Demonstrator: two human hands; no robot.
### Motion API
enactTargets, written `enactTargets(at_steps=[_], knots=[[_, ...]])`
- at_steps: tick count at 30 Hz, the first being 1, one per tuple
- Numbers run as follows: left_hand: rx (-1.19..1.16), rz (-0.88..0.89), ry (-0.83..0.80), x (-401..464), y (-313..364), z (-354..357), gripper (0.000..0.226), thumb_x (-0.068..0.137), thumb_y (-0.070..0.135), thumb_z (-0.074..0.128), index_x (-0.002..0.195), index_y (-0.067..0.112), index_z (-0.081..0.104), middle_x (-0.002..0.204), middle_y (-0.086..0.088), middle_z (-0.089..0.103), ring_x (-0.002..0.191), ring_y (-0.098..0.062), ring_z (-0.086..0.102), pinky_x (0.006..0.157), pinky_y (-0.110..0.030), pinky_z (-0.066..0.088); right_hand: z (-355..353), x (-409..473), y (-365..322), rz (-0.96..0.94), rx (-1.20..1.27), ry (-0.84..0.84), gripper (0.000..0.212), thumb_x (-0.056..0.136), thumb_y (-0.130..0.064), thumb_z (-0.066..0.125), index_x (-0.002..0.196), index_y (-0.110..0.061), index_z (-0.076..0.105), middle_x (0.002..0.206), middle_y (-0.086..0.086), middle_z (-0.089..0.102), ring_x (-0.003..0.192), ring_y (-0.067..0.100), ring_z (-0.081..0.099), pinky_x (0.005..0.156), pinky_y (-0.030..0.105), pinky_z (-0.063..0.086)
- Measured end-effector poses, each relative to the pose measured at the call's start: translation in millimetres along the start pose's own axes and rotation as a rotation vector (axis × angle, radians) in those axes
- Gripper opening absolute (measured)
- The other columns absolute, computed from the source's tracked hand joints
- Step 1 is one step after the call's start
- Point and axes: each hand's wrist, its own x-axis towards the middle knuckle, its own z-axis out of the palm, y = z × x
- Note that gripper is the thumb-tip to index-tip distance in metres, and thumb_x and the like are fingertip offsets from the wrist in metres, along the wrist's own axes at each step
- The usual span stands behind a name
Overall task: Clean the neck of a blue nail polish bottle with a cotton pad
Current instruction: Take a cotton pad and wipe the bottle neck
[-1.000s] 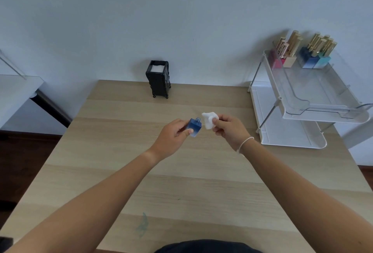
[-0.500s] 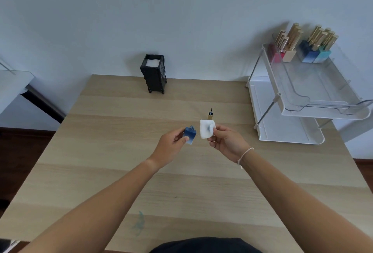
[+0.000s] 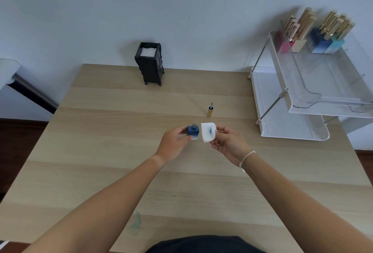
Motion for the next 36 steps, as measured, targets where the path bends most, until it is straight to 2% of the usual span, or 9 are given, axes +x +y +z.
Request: enactTargets(at_steps=[8,13,23,30,36], knots=[[0.018,-0.013,-0.006,13.7,-10.9,1.6,0.032,0.082,0.011,0.063,0.114,0.016,0.063,0.113,-0.002,0.068,0.108,-0.013,0.061,0.102,-0.037,0.044,-10.8,11.4,10.0,0.042,0.027,-0.001,0.015,0.089,-0.001,0.050,0.091,-0.012,0.060,0.058,0.000,0.064,0.048,0.009,0.055,0.048,0.019,0.049],[0.042,-0.015,-0.012,15.8,-15.9,2.2,0.031,0.082,0.013,0.064,0.113,0.017,0.063,0.113,0.000,0.068,0.106,-0.012,0.061,0.100,-0.033,0.045,-10.8,16.0,13.3,0.056,0.023,0.005,0.014,0.089,-0.001,0.050,0.093,-0.010,0.059,0.064,0.005,0.060,0.049,0.010,0.053,0.047,0.019,0.047],[0.234,0.084,-0.017,15.0,-24.7,3.7,0.015,0.081,0.015,0.064,0.095,0.019,0.064,0.093,-0.003,0.067,0.091,-0.019,0.057,0.078,-0.026,0.040,-10.5,14.3,15.3,0.073,-0.007,0.016,0.012,0.088,-0.003,0.051,0.093,-0.012,0.058,0.068,0.006,0.057,0.051,0.010,0.053,0.050,0.019,0.046],[0.287,0.097,0.000,17.4,-28.8,3.7,0.020,0.081,0.017,0.065,0.101,0.018,0.064,0.096,-0.001,0.065,0.094,-0.021,0.056,0.082,-0.029,0.040,-13.1,11.0,18.8,0.075,0.011,0.031,0.013,0.087,-0.002,0.052,0.093,-0.011,0.060,0.063,0.003,0.061,0.049,0.010,0.053,0.048,0.020,0.047],[0.321,0.090,0.016,16.8,-31.2,4.1,0.026,0.082,0.017,0.064,0.107,0.015,0.062,0.103,-0.005,0.065,0.098,-0.020,0.053,0.083,-0.026,0.035,-14.6,9.0,22.1,0.072,0.007,0.031,0.013,0.088,-0.002,0.052,0.093,-0.012,0.059,0.069,0.006,0.058,0.048,0.009,0.053,0.047,0.019,0.046]])
